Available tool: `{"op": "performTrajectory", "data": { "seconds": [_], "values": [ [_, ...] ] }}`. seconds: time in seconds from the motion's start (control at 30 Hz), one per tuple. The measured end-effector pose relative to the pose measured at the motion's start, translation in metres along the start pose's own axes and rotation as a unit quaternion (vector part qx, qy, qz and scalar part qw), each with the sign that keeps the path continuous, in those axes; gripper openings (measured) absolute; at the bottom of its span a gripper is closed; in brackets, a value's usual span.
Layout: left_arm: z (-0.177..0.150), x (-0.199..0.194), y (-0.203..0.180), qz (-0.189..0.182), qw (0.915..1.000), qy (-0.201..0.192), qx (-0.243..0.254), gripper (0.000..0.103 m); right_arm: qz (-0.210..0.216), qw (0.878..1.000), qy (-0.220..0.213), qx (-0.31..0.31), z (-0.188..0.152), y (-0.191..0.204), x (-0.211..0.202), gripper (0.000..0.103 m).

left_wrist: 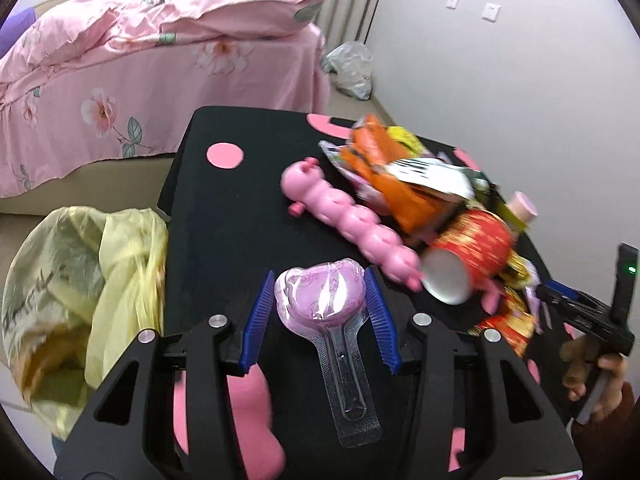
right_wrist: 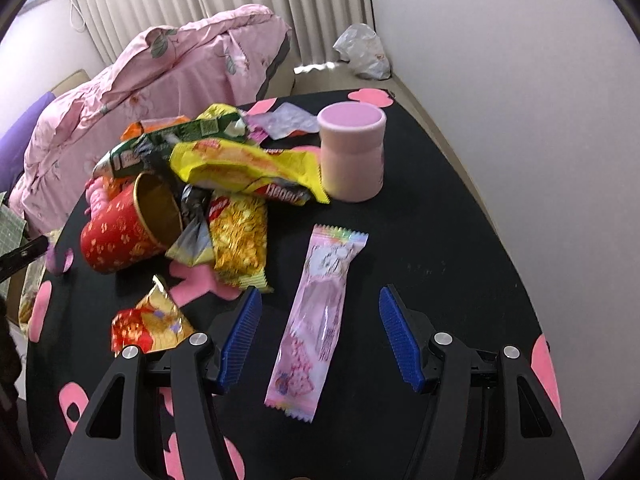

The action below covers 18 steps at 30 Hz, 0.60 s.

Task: Collect trash
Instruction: 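Grasp the pink heart-shaped toy with the left tool while the right tool grasps the pink candy wrapper, then carry the pink heart toy and pink wrapper over the yellow-green bag and release both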

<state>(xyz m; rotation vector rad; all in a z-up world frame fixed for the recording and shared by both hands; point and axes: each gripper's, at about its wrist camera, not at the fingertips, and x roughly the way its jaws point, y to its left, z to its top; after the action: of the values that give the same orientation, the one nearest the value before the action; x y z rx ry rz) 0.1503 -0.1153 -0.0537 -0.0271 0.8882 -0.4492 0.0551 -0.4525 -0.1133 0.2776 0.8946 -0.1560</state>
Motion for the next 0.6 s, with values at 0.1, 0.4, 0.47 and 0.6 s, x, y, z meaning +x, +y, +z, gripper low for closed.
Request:
{"op": "performTrajectory", "data": {
  "seconds": [0.1,0.4,0.47,0.6],
  "values": [
    [-0.012,-0.015,-0.012,-0.004,0.9999,-0.016,0.003,0.044,-0.003,1.0,0.017,-0.01,-0.011,0.003,0.002,0.043],
    [-0.034,-0.046,-0.015,0.002,0.9988,-0.047,0.015,0.044,0.001,0.999,-0.029,-0.036,-0.022,0.017,-0.038,0.017],
    [-0.037,-0.053,-0.009,0.004,0.9985,-0.055,0.006,0.044,0.001,0.998,-0.045,-0.046,-0.018,0.026,-0.051,0.017],
    [-0.041,-0.07,0.002,0.011,0.9968,-0.079,-0.006,0.044,0.02,0.994,-0.073,-0.075,-0.01,0.055,-0.072,0.017]
  ]
}}
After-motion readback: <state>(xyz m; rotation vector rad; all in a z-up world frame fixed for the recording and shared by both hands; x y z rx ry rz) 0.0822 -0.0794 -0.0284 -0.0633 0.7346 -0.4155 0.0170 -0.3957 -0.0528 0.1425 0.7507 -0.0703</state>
